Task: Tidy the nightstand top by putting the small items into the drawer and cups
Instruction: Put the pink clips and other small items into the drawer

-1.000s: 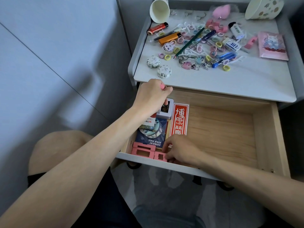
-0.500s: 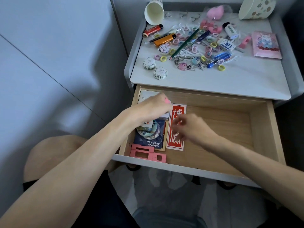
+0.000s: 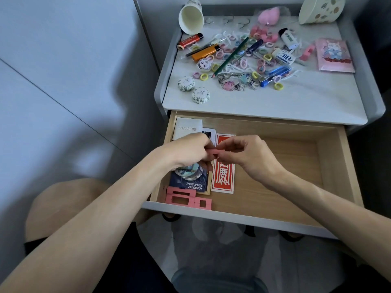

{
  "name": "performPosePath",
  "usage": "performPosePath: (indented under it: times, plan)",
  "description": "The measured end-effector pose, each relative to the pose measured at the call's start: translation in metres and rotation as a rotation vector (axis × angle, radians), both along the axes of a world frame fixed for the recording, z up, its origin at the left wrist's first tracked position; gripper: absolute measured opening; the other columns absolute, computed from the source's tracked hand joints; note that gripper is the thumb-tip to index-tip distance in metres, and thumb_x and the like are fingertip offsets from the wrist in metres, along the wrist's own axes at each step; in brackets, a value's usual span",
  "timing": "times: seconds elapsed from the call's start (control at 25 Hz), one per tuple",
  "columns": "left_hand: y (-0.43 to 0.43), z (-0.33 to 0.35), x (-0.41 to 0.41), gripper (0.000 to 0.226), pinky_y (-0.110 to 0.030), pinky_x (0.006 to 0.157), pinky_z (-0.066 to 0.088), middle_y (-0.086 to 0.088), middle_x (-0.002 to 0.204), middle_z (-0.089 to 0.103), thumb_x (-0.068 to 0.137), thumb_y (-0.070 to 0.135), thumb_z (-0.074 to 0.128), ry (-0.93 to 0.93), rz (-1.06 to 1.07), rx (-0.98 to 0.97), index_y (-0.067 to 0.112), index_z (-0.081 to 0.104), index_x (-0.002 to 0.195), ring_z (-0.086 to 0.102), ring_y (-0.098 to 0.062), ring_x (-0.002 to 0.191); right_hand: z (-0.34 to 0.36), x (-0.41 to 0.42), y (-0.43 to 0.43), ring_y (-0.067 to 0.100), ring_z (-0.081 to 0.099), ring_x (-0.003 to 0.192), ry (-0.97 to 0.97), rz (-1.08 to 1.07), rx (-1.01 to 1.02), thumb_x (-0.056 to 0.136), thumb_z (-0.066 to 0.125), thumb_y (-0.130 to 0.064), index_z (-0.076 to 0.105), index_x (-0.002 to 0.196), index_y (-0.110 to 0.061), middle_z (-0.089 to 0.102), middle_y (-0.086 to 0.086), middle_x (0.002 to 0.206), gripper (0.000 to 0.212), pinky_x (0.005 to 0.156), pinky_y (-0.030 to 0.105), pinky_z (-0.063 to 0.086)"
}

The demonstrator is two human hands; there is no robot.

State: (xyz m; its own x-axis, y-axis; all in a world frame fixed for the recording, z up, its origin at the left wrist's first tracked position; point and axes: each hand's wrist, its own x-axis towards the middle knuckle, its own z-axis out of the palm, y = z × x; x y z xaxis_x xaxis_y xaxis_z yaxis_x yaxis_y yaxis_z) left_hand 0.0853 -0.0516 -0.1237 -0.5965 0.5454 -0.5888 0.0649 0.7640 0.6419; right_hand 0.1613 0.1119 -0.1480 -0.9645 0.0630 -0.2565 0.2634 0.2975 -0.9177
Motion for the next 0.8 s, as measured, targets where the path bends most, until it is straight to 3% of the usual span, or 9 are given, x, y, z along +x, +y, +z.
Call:
performPosePath:
  times: [0.08,0.2,0.4,0.6,0.8]
  plan:
    - [-0.001,0.0,-0.003,0.018,-0.038,0.086,0.059,-0.008,0.091,0.076,0.097,0.017,0.062,0.063,-0.024,-0.065,0.006,0.07,0.11,0.075,-0.02,0.083,-0.004,-0.001,-0.001,0.021,0.074,0.077,-0.091,-0.008,-0.056,0.08,0.079,-0.015,0.076,0.089,-0.013,0.076,0.005,0.078,0.01,0.071,0.029,0.059]
    - [-0.004,0.002,-0.007,0.026,-0.039,0.087,0.057,-0.005,0.106,0.072,0.096,0.029,0.063,0.281,0.005,-0.195,0.012,0.068,0.116,0.07,-0.022,0.091,-0.017,0.0,-0.011,0.022,0.074,0.076,-0.264,0.074,0.035,0.08,0.078,-0.013,0.075,0.09,-0.008,0.075,0.007,0.079,0.012,0.068,0.025,0.06]
    - [-0.008,0.002,-0.012,0.018,-0.042,0.08,0.06,-0.006,0.092,0.072,0.098,0.028,0.06,0.314,0.186,-0.075,0.013,0.069,0.103,0.072,-0.021,0.077,-0.039,0.01,-0.031,0.015,0.072,0.071,-0.428,0.242,0.175,0.078,0.079,-0.011,0.078,0.084,-0.008,0.076,0.004,0.077,0.007,0.062,0.018,0.056]
    - [-0.007,0.001,-0.012,0.02,-0.039,0.078,0.061,-0.005,0.091,0.073,0.098,0.032,0.058,0.318,0.159,-0.083,0.015,0.068,0.101,0.072,-0.017,0.075,-0.051,0.013,-0.036,0.025,0.074,0.074,-0.467,0.262,0.165,0.078,0.078,-0.005,0.074,0.079,-0.003,0.075,0.01,0.079,0.004,0.072,0.037,0.062]
    - [-0.004,0.003,-0.01,0.022,-0.037,0.074,0.061,-0.006,0.086,0.073,0.098,0.036,0.058,0.318,0.138,-0.094,0.016,0.067,0.104,0.072,-0.017,0.075,-0.059,0.013,-0.041,0.021,0.072,0.066,-0.393,0.305,0.273,0.076,0.079,-0.007,0.072,0.07,-0.009,0.074,0.008,0.072,0.01,0.07,0.038,0.062]
